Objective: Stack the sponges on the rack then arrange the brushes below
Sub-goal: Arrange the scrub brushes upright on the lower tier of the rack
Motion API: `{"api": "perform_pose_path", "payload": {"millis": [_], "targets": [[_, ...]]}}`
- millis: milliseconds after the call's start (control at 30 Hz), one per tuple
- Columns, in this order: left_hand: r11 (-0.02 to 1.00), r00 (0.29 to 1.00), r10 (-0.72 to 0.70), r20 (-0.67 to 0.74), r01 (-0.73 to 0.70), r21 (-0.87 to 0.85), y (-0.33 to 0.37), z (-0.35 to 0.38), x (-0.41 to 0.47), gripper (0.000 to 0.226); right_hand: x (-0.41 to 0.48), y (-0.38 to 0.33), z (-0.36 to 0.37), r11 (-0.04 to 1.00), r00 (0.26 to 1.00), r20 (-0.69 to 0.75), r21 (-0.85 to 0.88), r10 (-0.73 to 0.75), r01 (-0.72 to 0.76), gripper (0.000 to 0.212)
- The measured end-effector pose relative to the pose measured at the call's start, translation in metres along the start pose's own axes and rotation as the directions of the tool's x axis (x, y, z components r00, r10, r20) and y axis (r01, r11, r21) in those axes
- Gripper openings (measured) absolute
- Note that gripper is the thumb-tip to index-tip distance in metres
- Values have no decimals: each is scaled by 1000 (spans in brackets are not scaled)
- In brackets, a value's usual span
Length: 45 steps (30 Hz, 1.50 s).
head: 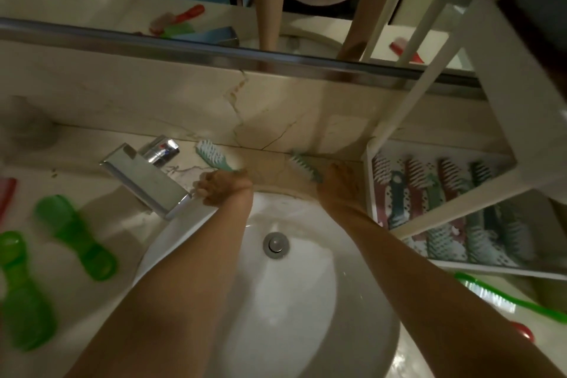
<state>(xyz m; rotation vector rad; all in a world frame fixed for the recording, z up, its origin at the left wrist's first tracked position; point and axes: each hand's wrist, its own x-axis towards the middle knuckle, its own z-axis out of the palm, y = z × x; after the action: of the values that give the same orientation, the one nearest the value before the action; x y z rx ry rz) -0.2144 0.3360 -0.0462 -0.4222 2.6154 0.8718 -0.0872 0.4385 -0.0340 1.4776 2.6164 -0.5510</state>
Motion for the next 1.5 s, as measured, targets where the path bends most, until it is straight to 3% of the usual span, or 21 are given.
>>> {"api": "perform_pose_path", "payload": {"millis": [100,267,433,600,700,900,1100,1167,1267,1500], "targets": [[997,997,80,-22,-79,17,-12,0,-2,47,-9,-6,-4,999,998,31,-19,-47,48,27],[981,997,81,-17,-82,-175,-21,-9,-24,34,-30,-10,-21,999,998,45,7,-40,40,33],[953,980,197,-41,-201,-228,-55,-22,-59,30,-82,0,-32,970,972,39,87,-230,226,37],[909,945,323,48,-296,-292,-111,-32,-92,16,-128,26,-35,951,983,-10,253,-182,179,29],[888,911,411,29,-393,-239,-136,-46,-122,22,-156,55,-36,921,994,-10,376,-107,103,22],[815,826,563,41,-546,-191,-157,-52,-176,23,-192,114,-49,888,999,37,459,8,-24,18],[758,756,646,104,-620,-203,-157,-46,-218,47,-202,166,-74,740,990,77,657,122,-142,26],[759,748,647,149,-615,-215,-150,-42,-230,53,-201,180,-83,735,986,93,658,135,-163,19],[762,725,643,245,-576,-296,-132,-33,-252,44,-193,198,-94,816,992,59,565,114,-127,7],[723,672,655,345,-425,-545,-88,-2,-295,38,-152,222,-129,962,989,-148,269,-1,42,34]]}}
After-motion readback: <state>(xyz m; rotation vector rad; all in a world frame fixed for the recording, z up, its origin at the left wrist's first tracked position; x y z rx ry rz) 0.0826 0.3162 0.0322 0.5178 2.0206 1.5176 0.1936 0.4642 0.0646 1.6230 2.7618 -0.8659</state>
